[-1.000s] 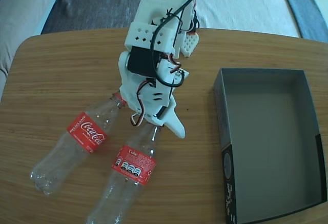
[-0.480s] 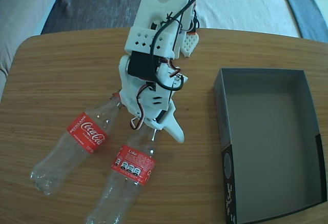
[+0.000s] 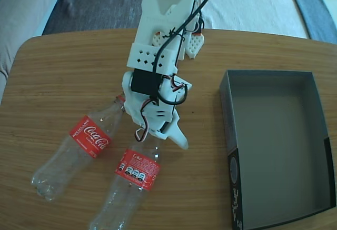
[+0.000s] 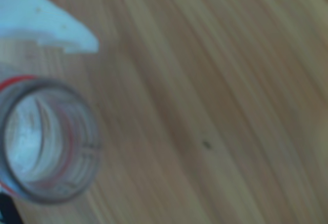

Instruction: Grasp the bottles and put them in the box.

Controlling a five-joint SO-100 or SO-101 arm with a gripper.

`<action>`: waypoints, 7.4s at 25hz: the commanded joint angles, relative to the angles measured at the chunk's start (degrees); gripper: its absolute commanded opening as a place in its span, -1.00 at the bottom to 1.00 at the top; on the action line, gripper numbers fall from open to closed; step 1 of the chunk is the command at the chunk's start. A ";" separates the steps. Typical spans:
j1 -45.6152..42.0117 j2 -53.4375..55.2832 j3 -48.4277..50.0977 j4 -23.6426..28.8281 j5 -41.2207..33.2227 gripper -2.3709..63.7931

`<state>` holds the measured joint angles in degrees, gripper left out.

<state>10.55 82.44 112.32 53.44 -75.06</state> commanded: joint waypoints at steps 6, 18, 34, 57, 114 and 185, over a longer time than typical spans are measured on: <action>0.26 1.05 -2.72 0.97 0.62 0.42; 0.35 1.14 -6.15 1.23 8.53 -0.83; -2.55 17.31 -17.05 12.92 12.57 -0.84; -36.91 20.13 -43.15 44.74 33.66 -0.86; -59.06 6.77 -19.60 28.21 42.01 -0.85; 15.38 12.30 -35.51 44.82 21.36 0.27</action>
<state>23.99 91.76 75.59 94.39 -48.87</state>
